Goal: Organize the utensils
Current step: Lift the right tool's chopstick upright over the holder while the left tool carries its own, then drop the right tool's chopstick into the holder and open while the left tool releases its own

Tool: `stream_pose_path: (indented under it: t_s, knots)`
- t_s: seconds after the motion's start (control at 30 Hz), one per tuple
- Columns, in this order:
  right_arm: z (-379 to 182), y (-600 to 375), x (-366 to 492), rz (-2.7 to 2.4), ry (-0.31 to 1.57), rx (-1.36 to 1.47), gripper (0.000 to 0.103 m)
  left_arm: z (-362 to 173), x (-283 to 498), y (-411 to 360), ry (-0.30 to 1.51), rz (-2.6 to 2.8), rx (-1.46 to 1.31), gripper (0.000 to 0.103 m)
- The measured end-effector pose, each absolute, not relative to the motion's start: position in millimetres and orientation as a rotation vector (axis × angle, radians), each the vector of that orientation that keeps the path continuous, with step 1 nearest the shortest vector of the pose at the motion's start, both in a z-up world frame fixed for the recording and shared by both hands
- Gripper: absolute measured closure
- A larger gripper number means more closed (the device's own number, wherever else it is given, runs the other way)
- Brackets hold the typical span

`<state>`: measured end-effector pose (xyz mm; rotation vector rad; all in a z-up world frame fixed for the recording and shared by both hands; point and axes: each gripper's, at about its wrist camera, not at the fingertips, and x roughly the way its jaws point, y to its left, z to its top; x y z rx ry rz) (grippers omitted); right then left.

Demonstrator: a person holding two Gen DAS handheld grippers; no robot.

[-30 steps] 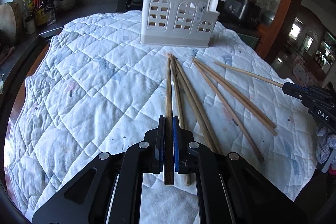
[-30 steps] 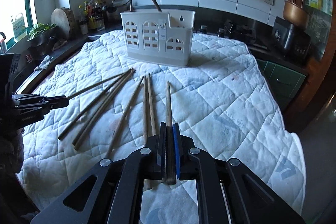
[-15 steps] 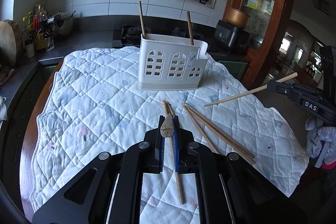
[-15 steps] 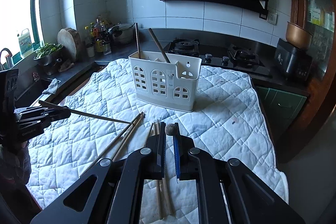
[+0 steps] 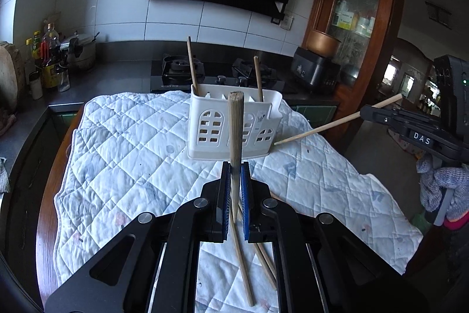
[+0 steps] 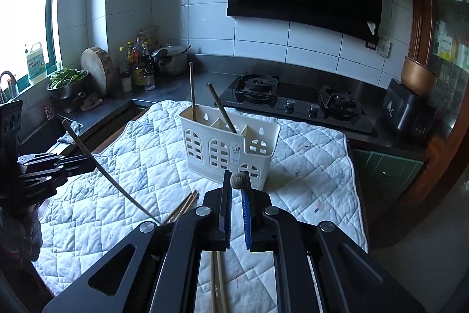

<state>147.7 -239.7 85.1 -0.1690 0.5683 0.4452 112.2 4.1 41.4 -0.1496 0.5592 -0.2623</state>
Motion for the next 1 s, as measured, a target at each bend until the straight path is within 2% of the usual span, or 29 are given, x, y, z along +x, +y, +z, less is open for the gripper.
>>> stream_pose_path:
  t_s: [0.33, 0.6, 0.77, 1.0]
  knots:
    - [129, -235, 201, 0.387, 0.557, -0.21, 0.096, 112, 143, -1, 0.44, -0.241, -0.068, 0.097]
    - [116, -224, 254, 0.385, 0.671, -0.216, 0.096, 162, 184, -5, 0.352, -0.199, -0.037, 0.097]
    - [101, -216, 276, 0.385, 0.72, -0.225, 0.096, 160, 225, -8, 0.382, -0.173, -0.034, 0.097]
    - [91, -211, 285, 0.387, 0.733, -0.24, 0.096, 130, 270, -7, 0.468, -0.149, -0.057, 0.097]
